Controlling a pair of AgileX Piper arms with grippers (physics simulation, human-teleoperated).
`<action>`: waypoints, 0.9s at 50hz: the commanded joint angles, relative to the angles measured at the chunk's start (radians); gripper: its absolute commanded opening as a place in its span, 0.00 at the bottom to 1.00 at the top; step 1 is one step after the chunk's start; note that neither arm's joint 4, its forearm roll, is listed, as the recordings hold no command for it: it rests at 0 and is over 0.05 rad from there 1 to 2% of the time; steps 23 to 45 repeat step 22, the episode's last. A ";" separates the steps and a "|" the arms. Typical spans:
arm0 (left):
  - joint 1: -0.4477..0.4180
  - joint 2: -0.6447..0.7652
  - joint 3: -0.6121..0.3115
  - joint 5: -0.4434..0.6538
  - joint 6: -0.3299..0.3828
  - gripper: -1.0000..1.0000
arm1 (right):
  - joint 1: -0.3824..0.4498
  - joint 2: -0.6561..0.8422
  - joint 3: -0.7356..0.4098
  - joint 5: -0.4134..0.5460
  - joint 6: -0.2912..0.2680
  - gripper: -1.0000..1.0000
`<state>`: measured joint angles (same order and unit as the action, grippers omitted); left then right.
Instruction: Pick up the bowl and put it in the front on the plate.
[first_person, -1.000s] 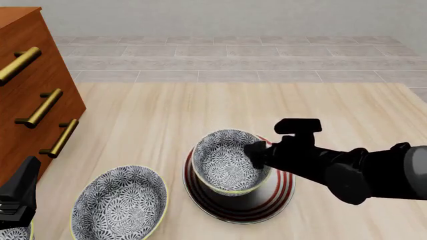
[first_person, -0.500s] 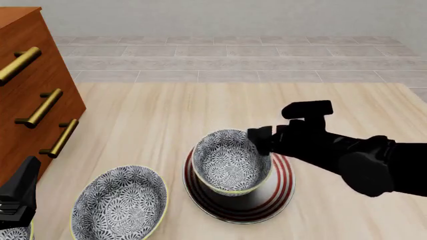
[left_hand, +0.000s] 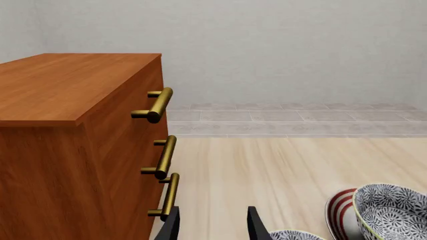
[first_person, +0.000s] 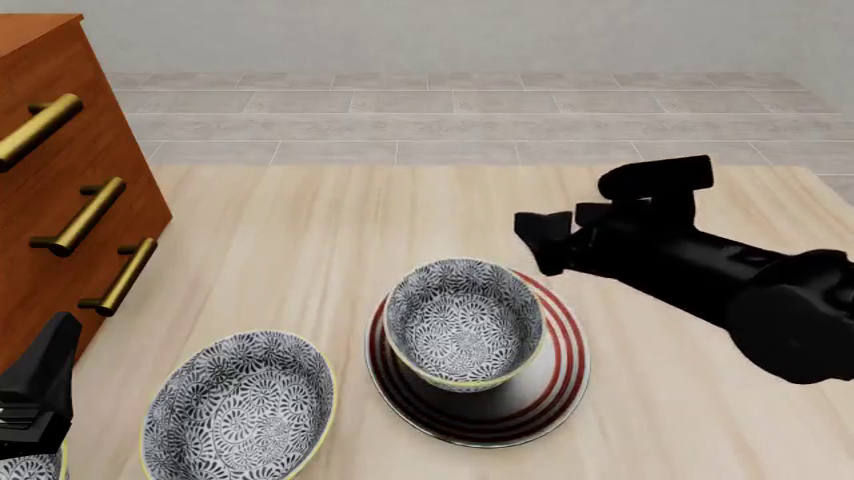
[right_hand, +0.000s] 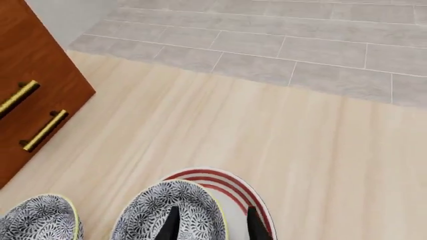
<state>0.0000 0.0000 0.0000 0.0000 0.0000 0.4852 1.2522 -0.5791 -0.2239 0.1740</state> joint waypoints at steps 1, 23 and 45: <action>0.000 0.000 0.000 0.000 0.000 1.00 | -0.019 -0.083 0.012 -0.012 -0.014 1.00; 0.000 0.000 0.000 0.000 0.000 1.00 | -0.040 -0.192 0.024 -0.018 -0.122 1.00; 0.000 0.000 0.000 0.000 0.000 1.00 | -0.040 -0.192 0.024 -0.018 -0.122 1.00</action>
